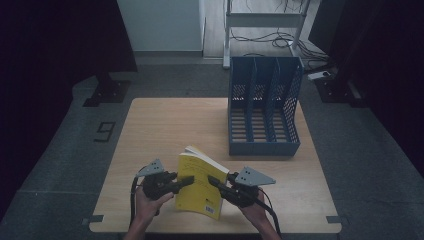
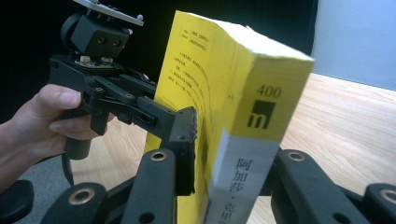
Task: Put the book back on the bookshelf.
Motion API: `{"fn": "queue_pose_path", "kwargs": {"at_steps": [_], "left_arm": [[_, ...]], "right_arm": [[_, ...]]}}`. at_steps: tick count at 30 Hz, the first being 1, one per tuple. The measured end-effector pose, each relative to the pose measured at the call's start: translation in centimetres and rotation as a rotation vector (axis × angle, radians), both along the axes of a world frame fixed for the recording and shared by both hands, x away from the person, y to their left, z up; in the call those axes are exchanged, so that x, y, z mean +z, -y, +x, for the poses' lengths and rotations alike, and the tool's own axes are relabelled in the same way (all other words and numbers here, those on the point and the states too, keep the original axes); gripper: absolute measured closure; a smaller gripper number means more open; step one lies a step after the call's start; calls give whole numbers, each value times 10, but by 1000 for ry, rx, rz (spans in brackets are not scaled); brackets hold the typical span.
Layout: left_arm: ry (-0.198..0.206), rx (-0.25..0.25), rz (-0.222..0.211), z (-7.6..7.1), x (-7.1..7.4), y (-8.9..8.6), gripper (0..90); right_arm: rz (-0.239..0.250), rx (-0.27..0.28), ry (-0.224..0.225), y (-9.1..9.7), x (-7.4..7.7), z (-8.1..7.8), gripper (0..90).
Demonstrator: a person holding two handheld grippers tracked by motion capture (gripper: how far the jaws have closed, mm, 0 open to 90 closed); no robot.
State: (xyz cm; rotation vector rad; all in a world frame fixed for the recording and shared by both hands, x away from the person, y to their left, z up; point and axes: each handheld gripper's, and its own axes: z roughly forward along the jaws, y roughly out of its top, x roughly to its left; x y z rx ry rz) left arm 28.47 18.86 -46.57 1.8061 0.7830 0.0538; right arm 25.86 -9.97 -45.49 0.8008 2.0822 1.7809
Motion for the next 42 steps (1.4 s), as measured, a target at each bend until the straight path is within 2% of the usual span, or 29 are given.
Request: {"fn": "queue_pose_path", "kwargs": {"at_steps": [6, 13, 19, 23, 26, 31, 34, 38, 42], "left_arm": [[13, 14, 5, -3, 0, 3, 637], [24, 13, 14, -4, 1, 5, 624], [22, 23, -1, -3, 1, 6, 550], [30, 34, -12, -3, 0, 8, 510], [33, 38, -7, -3, -1, 10, 500], [23, 44, -12, -2, -1, 7, 507], [18, 37, -12, -2, -1, 8, 505], [28, 29, -2, -4, -1, 11, 506], [34, 21, 7, -4, 0, 12, 507]], "right_arm": [[7, -3, -11, -4, -3, 1, 675], [-13, -28, -9, -7, -4, -1, 709], [-39, -39, 9, -9, 1, -3, 718], [-40, -57, 53, -7, 5, -7, 736], [-99, -64, 108, -7, 9, -11, 735], [-105, -60, 106, -5, 10, -11, 732], [-109, -36, 103, -5, 10, -10, 720], [-93, -16, 80, -5, 8, -8, 661], [-96, -26, 62, -11, 5, -6, 663]]}}
